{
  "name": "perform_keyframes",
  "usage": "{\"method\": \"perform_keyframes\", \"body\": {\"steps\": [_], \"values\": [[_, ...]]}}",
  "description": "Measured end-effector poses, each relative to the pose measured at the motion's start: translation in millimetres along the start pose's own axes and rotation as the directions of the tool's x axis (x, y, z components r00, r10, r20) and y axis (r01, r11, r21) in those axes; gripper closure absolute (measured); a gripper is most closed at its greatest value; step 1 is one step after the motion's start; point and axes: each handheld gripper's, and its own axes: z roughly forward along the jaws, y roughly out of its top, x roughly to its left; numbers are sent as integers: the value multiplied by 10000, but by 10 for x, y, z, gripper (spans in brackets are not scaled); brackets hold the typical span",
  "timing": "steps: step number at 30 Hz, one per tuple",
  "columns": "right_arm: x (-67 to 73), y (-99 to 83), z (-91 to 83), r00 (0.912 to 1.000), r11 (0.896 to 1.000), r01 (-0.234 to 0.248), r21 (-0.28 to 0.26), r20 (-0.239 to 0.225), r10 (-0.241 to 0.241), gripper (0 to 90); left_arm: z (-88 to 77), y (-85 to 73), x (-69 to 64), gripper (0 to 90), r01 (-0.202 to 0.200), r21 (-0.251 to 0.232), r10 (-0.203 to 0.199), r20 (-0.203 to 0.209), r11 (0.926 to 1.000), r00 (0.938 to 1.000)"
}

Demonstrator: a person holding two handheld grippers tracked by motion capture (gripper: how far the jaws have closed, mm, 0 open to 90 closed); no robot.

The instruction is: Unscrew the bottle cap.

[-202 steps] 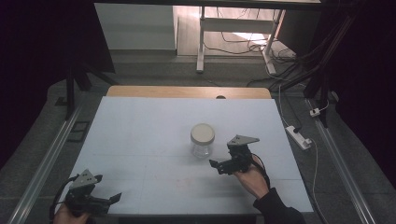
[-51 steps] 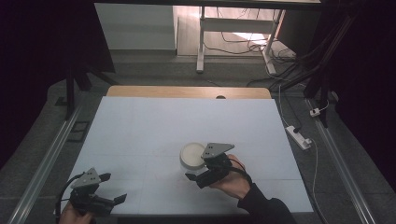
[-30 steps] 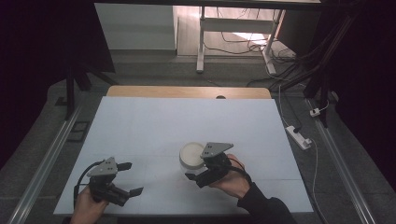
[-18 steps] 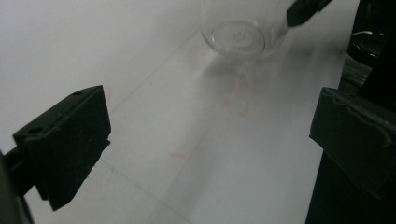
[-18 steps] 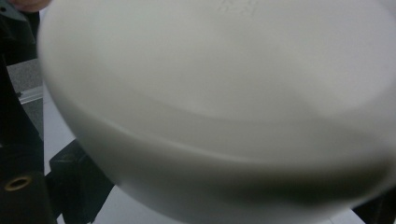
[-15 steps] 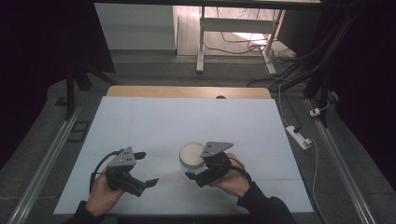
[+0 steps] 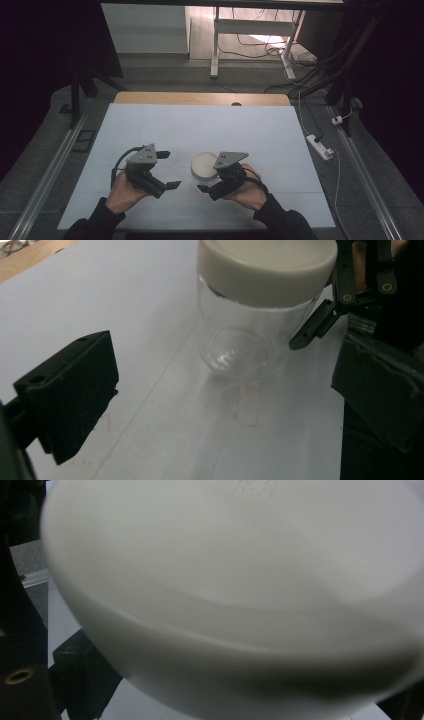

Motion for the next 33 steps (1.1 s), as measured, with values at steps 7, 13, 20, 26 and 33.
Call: {"method": "perform_keyframes", "body": {"steps": [7,13,20,26,33], "values": [[24,3,33,9998,10000,72,17,-208,-72,68,126,154,31,0,-587,206,573,628,9981,9964],[56,9,59,9990,9999,146,-34,-413,-147,68,212,256,38,0,-1198,386,1142,1247,9920,9856],[96,17,87,9970,9996,256,-83,-730,-261,68,377,360,-6,0,-1850,553,1714,1918,9812,9664],[139,26,92,9938,9992,346,-211,-1048,-367,68,442,399,-5,15,-2122,382,1965,2476,9765,9487],[181,36,92,9898,9978,613,-263,-1271,-641,68,447,407,7,72,-2360,74,2245,2808,9717,9331]]}}
